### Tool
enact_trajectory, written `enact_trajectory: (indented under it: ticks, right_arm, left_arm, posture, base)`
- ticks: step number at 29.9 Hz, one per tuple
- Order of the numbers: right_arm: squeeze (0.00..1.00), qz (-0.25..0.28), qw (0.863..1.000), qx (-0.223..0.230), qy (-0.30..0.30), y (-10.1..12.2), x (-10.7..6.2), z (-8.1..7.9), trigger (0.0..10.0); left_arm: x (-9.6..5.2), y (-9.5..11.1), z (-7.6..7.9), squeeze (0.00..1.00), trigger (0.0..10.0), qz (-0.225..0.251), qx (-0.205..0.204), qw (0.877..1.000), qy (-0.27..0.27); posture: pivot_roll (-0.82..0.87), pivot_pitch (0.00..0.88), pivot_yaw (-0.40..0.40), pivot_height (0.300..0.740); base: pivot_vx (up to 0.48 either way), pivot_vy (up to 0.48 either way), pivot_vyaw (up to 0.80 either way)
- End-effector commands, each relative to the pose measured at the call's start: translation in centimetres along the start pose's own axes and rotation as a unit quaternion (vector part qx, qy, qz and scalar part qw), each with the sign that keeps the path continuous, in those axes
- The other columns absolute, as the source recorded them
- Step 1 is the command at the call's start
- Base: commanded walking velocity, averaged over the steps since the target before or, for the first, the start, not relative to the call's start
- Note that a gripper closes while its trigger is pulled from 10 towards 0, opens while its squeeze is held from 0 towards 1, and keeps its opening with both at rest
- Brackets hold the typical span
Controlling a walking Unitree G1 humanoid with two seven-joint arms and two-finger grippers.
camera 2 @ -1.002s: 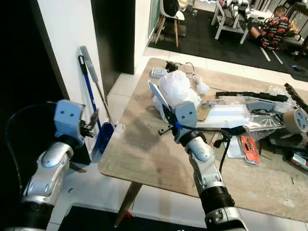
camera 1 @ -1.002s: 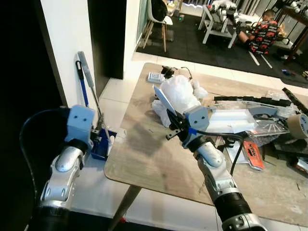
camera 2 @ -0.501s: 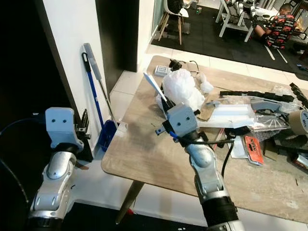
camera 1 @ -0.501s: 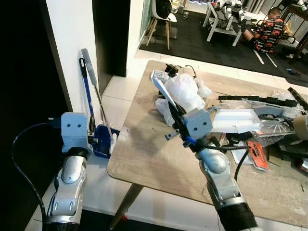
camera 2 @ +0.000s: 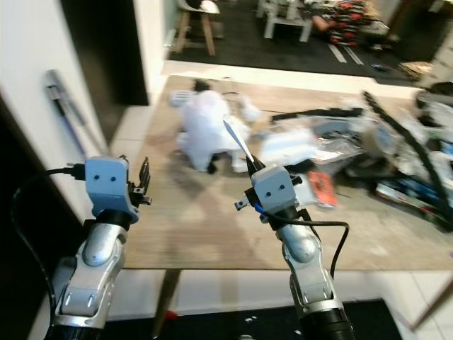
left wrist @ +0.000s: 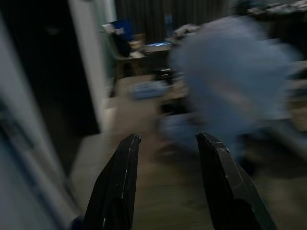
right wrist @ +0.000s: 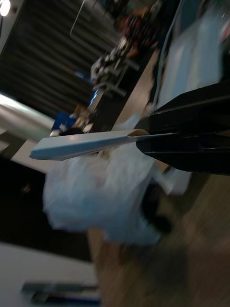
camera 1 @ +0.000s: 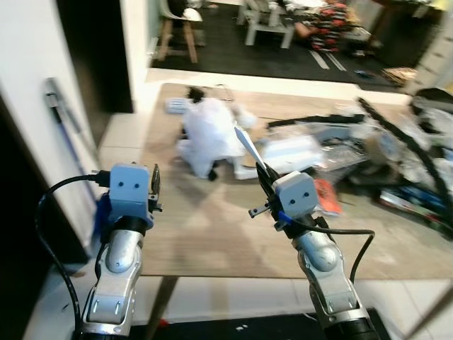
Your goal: Picking trash to rubbish bin
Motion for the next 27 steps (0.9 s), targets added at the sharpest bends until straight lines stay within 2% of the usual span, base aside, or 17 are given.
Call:
enact_trajectory:
  ticks: [1,27]
  right_arm:
    - [0.00,0.003,1.000,0.000,0.012,0.21,0.13,-0.54,10.0]
    - [0.00,-0.006,1.000,0.000,0.005,0.04,0.56,-0.39,10.0]
  left_arm:
    - [0.00,0.25,0.16,0.00,10.0,0.001,-0.001,1.000,-0.001]
    - [0.51,0.26,-0.07,0.00,10.0,-0.001,0.000,1.000,0.000]
  posture:
    - [-0.04,0.118,-0.103,0.740]
    - [-0.03,0.107,-0.091,0.740]
  base:
    - [0.000,0.000,-0.59]
    - [0.000,0.000,-0.60]
Point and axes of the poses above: a point about 5 cm out from each wrist's last joint towards the gripper, its own x axis pointing out of the wrist towards the gripper, its own y axis along the axis of the wrist's last joint, z = x × y, the point moved 1 cm from there along x, pointing out of the wrist towards the gripper, and after that the axes turned 4 degrees about x, right-handed, at the moved point
